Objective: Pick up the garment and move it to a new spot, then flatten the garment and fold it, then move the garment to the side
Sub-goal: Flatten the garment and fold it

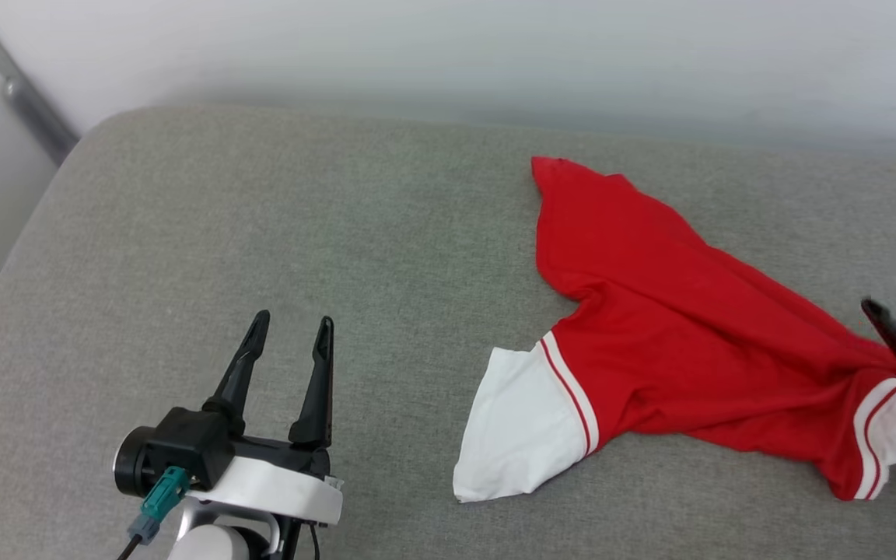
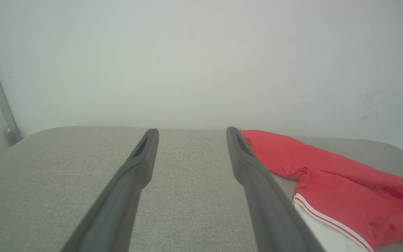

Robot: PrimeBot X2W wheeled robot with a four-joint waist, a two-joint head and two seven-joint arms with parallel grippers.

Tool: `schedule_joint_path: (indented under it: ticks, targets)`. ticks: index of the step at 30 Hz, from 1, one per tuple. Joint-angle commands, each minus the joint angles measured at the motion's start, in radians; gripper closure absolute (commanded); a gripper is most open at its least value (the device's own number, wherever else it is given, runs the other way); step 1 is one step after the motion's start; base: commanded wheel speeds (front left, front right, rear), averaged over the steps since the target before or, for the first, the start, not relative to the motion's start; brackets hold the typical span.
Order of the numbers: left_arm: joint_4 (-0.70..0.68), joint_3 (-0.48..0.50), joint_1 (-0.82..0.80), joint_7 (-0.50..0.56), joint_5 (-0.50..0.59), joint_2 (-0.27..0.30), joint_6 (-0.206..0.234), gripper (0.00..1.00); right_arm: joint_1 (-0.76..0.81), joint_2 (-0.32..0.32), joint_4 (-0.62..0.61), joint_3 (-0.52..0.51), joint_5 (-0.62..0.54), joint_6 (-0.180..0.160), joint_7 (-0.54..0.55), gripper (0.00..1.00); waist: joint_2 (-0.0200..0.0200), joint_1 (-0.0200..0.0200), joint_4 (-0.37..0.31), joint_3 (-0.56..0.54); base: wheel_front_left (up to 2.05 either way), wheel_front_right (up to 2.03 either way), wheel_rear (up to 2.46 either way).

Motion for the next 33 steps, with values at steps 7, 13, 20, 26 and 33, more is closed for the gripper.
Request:
schedule_joint_path:
  ticks: [7,13,20,26,33]
  targets:
    - [-0.017,-0.002,0.041,-0.002,-0.060,-0.001,-0.001,0.00,0.166,0.229,-0.208,-0.299,0.016,-0.001,-0.233,0.00,-0.0001,0.0000,-0.052,-0.037,0.00,0.00,0.00]
    - [-0.024,-0.081,0.022,0.109,-0.126,0.049,-0.001,0.00,0.310,0.430,-0.407,-0.433,-0.051,-0.001,-0.424,0.00,-0.0001,0.0000,-0.080,-0.005,0.00,0.00,0.00]
    - [-0.139,-0.197,0.004,0.500,-0.200,0.152,-0.001,0.00,0.391,0.570,-0.478,-0.457,-0.093,-0.001,-0.540,0.00,-0.0001,0.0000,-0.106,0.045,0.00,0.00,0.00]
    - [-0.294,-0.255,-0.024,0.795,-0.262,0.226,0.012,0.00,0.371,0.599,-0.463,-0.455,-0.111,-0.001,-0.562,0.00,-0.0001,0.0000,-0.126,0.089,0.00,0.00,0.00]
    - [-0.311,-0.298,-0.034,0.994,-0.284,0.258,0.031,0.00,0.343,0.600,-0.440,-0.435,-0.121,-0.001,-0.577,0.00,-0.0001,0.0000,-0.152,0.146,0.00,0.00,0.00]
